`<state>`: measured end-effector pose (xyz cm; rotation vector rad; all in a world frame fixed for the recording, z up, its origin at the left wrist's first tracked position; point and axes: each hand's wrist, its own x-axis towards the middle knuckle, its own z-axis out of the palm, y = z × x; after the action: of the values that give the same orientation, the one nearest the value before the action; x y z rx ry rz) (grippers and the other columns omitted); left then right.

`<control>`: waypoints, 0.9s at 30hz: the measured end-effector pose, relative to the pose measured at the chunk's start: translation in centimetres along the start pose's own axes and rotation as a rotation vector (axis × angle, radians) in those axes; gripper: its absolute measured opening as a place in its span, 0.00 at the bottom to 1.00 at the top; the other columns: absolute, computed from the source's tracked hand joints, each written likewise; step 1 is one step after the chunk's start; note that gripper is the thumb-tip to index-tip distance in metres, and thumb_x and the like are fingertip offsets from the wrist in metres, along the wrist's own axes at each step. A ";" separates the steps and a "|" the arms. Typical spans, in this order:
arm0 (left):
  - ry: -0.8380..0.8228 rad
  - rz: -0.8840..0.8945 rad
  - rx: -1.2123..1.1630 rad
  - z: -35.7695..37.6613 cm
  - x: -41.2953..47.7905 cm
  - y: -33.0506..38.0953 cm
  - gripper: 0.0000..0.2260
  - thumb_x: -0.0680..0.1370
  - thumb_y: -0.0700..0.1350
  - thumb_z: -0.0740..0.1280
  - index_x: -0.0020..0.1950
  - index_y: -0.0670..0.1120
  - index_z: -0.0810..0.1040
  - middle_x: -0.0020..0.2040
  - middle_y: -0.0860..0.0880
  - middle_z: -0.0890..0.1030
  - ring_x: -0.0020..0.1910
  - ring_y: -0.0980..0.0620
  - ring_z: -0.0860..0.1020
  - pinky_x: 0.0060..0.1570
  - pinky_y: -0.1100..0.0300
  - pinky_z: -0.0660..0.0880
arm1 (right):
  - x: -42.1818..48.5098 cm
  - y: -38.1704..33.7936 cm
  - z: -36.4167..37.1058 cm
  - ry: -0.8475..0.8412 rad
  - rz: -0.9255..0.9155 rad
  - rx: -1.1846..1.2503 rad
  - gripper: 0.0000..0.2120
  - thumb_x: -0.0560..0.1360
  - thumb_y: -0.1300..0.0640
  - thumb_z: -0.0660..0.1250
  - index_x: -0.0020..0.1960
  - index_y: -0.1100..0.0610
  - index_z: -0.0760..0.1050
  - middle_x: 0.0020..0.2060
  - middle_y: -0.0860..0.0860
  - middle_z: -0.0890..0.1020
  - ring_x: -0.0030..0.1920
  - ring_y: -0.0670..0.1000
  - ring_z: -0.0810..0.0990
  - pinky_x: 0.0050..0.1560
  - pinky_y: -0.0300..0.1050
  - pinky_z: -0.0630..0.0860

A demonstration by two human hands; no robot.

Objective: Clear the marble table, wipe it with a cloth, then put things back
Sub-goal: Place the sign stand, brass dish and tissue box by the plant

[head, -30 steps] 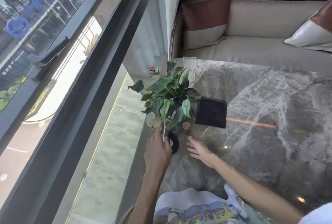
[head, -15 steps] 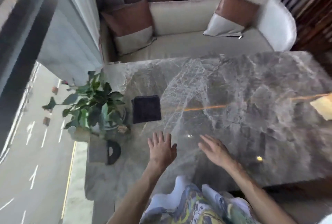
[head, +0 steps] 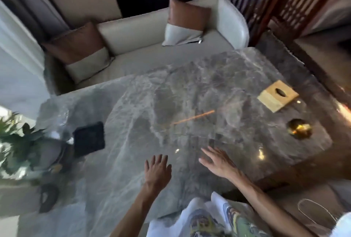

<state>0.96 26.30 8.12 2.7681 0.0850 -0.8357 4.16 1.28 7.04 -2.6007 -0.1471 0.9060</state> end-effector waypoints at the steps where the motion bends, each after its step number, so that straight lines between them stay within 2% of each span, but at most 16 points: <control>1: 0.006 0.021 -0.006 -0.1 0.3 0.9 0.22 0.81 0.54 0.53 0.76 0.50 0.61 0.76 0.50 0.63 0.77 0.47 0.59 0.75 0.46 0.52 | -0.2 1.1 -0.4 -0.015 0.013 0.020 0.36 0.75 0.30 0.51 0.76 0.49 0.60 0.76 0.53 0.62 0.76 0.54 0.57 0.74 0.51 0.54; 3: -0.013 0.059 -0.005 -0.1 0.8 2.3 0.22 0.82 0.53 0.53 0.76 0.50 0.62 0.75 0.50 0.66 0.75 0.48 0.63 0.74 0.49 0.58 | -0.8 2.9 -0.8 -0.026 0.050 0.067 0.39 0.74 0.27 0.48 0.76 0.50 0.61 0.76 0.52 0.63 0.76 0.53 0.59 0.75 0.50 0.55; 7: -0.110 0.155 -0.008 1.0 3.0 4.7 0.23 0.81 0.53 0.54 0.75 0.48 0.63 0.71 0.45 0.73 0.68 0.44 0.72 0.67 0.52 0.69 | -3.2 5.6 -1.4 0.029 0.133 0.236 0.30 0.78 0.38 0.58 0.75 0.53 0.63 0.75 0.51 0.65 0.75 0.49 0.62 0.73 0.41 0.56; 10: -0.175 0.187 0.027 1.8 5.0 7.8 0.22 0.81 0.53 0.55 0.75 0.49 0.64 0.69 0.43 0.74 0.67 0.43 0.74 0.65 0.50 0.71 | -5.7 8.1 -1.5 0.118 0.213 0.440 0.28 0.78 0.39 0.59 0.74 0.50 0.65 0.73 0.48 0.69 0.72 0.46 0.67 0.66 0.35 0.61; 13: -0.194 0.196 -0.061 2.5 6.1 11.6 0.20 0.81 0.51 0.57 0.73 0.49 0.67 0.67 0.43 0.76 0.65 0.43 0.75 0.64 0.49 0.72 | -8.1 11.7 -1.1 0.148 0.304 0.594 0.31 0.75 0.33 0.59 0.72 0.47 0.68 0.69 0.48 0.75 0.68 0.47 0.73 0.68 0.40 0.68; 16: -0.119 0.258 -0.128 2.4 7.0 16.4 0.18 0.81 0.46 0.58 0.70 0.48 0.71 0.64 0.43 0.79 0.63 0.43 0.77 0.61 0.52 0.74 | -9.0 17.6 -1.0 0.204 0.397 0.739 0.40 0.66 0.26 0.62 0.69 0.51 0.72 0.63 0.50 0.80 0.62 0.45 0.79 0.66 0.47 0.73; 17: -0.103 0.276 -0.141 2.2 7.4 18.2 0.17 0.81 0.46 0.58 0.69 0.48 0.72 0.64 0.43 0.79 0.63 0.43 0.77 0.60 0.52 0.74 | -9.1 19.8 -1.3 0.223 0.433 0.765 0.37 0.68 0.29 0.65 0.69 0.52 0.73 0.62 0.51 0.80 0.61 0.45 0.79 0.66 0.48 0.74; 20: -0.078 0.274 -0.187 2.2 9.3 23.9 0.16 0.80 0.45 0.58 0.67 0.48 0.74 0.62 0.42 0.80 0.62 0.41 0.77 0.60 0.52 0.73 | -8.8 27.2 -3.5 0.274 0.496 0.732 0.21 0.76 0.46 0.67 0.66 0.54 0.75 0.58 0.49 0.81 0.58 0.48 0.80 0.64 0.49 0.75; 24: -0.057 0.253 -0.254 3.2 12.6 32.3 0.16 0.79 0.48 0.57 0.64 0.48 0.76 0.58 0.40 0.82 0.59 0.40 0.79 0.58 0.49 0.75 | -5.8 37.2 -8.4 0.391 0.592 0.725 0.19 0.76 0.53 0.68 0.65 0.58 0.76 0.50 0.52 0.83 0.51 0.52 0.81 0.59 0.52 0.76; 27: -0.070 0.221 -0.308 4.2 14.5 39.3 0.14 0.79 0.42 0.59 0.61 0.43 0.79 0.56 0.38 0.82 0.57 0.39 0.80 0.55 0.52 0.75 | -3.4 41.2 -12.9 0.422 0.639 0.629 0.16 0.77 0.56 0.66 0.63 0.59 0.76 0.51 0.58 0.84 0.55 0.59 0.81 0.54 0.51 0.75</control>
<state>15.75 -12.98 5.31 2.4055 -0.0962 -0.7862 8.36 -41.57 2.34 -2.1622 0.9636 0.4392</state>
